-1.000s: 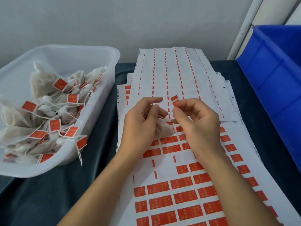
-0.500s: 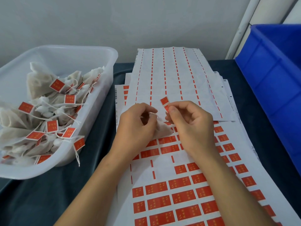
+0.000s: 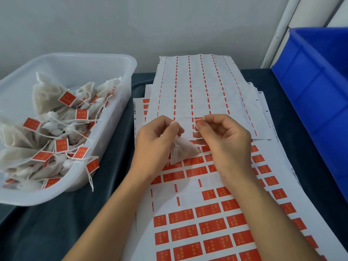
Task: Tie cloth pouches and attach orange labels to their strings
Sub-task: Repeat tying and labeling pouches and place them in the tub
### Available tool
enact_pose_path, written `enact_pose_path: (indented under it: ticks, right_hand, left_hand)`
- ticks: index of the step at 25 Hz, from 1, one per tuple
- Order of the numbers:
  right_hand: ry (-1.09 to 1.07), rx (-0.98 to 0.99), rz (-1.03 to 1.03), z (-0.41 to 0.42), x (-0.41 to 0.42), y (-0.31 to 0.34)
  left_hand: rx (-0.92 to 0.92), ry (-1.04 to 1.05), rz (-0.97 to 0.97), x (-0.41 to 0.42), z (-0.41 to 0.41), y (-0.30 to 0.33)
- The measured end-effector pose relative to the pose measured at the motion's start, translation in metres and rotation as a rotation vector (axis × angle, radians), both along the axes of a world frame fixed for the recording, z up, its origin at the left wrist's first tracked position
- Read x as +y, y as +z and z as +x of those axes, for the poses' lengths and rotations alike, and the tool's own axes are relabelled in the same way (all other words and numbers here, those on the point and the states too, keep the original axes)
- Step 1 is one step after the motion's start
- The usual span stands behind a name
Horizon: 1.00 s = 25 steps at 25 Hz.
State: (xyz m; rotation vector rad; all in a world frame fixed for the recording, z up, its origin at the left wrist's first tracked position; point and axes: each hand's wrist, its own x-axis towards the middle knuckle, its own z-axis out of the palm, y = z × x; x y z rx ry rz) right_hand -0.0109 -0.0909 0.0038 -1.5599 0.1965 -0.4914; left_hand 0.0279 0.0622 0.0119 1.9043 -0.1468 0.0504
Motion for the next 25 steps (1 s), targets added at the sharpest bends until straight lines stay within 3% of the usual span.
enact_pose_path:
  ticks: [4,11,25]
  right_hand:
    - [-0.03,-0.016,0.066,-0.002,0.001,0.003]
    - [-0.018,-0.038,0.089,-0.004,0.002,0.006]
    - [0.097,-0.054,0.012,-0.005,0.003,0.006]
  left_hand:
    - [0.072,-0.034,-0.121,-0.002,-0.003,0.005]
    - [-0.004,-0.062,-0.117,-0.007,-0.006,0.005]
    - [-0.136,-0.127,0.031,-0.013,-0.021,0.011]
